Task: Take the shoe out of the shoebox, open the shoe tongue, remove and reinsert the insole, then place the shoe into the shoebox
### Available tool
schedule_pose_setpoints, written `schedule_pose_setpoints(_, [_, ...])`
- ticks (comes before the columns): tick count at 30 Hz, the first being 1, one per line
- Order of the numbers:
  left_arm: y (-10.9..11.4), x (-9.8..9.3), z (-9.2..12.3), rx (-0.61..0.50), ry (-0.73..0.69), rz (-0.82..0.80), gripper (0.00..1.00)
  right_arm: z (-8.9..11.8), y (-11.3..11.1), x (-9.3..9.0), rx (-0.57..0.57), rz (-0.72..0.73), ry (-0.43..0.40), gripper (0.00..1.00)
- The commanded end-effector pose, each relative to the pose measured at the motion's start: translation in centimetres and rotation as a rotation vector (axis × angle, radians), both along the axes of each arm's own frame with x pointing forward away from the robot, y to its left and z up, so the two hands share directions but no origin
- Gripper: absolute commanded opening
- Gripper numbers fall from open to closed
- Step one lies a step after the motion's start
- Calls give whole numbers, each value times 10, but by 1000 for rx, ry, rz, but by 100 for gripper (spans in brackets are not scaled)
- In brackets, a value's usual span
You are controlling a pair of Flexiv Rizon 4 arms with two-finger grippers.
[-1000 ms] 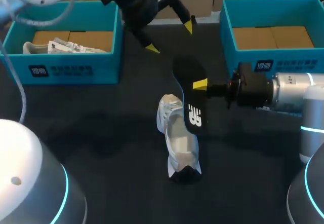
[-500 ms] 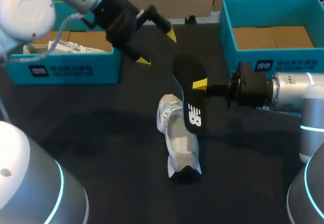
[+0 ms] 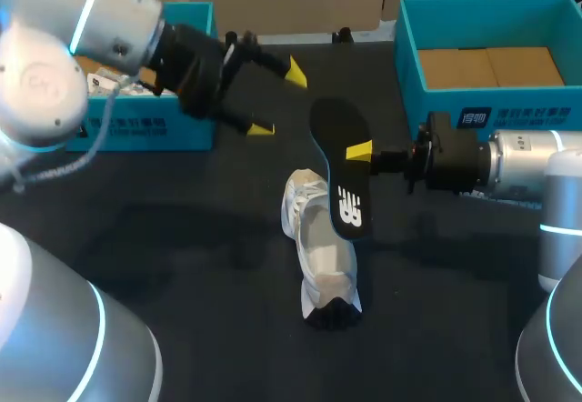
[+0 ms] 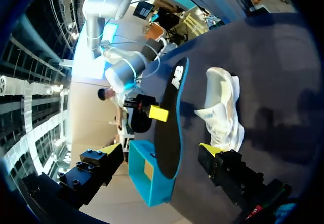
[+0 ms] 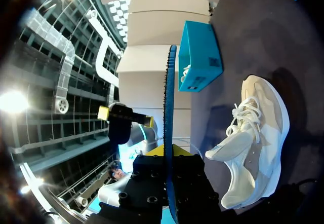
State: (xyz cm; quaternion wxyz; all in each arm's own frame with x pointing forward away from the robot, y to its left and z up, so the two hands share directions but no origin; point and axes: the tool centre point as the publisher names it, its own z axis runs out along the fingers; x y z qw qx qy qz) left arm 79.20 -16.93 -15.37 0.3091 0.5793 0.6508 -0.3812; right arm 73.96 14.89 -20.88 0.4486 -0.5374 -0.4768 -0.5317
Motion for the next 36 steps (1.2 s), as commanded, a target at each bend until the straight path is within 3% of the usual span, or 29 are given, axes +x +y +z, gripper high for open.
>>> schedule_pose_setpoints(1, [3, -3, -19, -227, 8, 35, 100, -1, 1, -1, -1, -2, -1, 0])
schedule_pose_setpoints(6, [8, -11, -21, -294, 42, -15, 100, -1, 1, -1, -1, -2, -1, 0])
schedule_pose_setpoints(17, [8, -11, -21, -294, 42, -15, 100, -1, 1, -1, -1, -2, -1, 0])
schedule_pose_setpoints(22, [-3, -4, -37, -381, 20, 20, 100, -1, 1, -1, -1, -2, -1, 0])
schedule_pose_setpoints(27, [-15, 1, -40, -425, -35, 67, 100, -1, 1, -1, -1, -2, -1, 0])
schedule_pose_setpoints(36, [-38, -12, -38, -453, -110, 155, 100, -1, 1, -1, -1, -2, -1, 0])
